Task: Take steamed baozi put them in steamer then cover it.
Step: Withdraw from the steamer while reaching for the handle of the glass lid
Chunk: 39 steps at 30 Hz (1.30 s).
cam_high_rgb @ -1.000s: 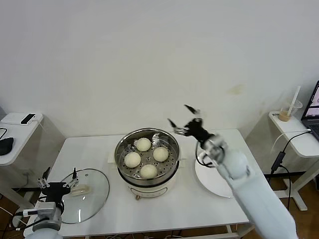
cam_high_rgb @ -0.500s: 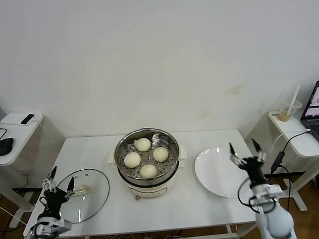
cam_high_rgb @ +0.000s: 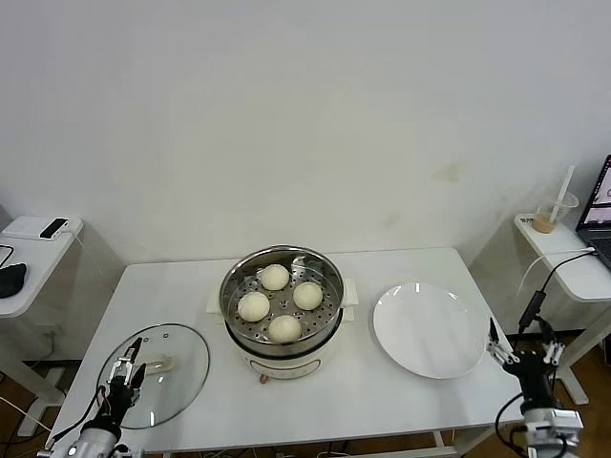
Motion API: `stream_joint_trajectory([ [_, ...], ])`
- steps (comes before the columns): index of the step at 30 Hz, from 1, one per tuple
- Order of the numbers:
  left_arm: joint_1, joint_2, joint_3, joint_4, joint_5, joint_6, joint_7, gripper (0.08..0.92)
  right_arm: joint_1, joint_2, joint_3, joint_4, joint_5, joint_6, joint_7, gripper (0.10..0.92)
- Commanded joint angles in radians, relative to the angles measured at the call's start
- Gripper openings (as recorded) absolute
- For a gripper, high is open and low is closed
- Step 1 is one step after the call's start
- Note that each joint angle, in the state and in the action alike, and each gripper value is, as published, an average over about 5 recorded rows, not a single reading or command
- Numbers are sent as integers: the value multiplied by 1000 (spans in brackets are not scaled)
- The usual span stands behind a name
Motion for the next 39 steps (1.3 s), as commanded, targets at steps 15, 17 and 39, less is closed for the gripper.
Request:
stream_joint_trajectory([
  [15,-155,24,65,184,88,7,30,823,-81,60,38,9,-31,6,0,823],
  [17,-173,24,69,192,85,9,32,823,-85,62,36,15,-28,1,-2,823],
  [39,-288,26,107,315,-15,23,36,787,-92,75,24,27,-37,-15,-9,823],
])
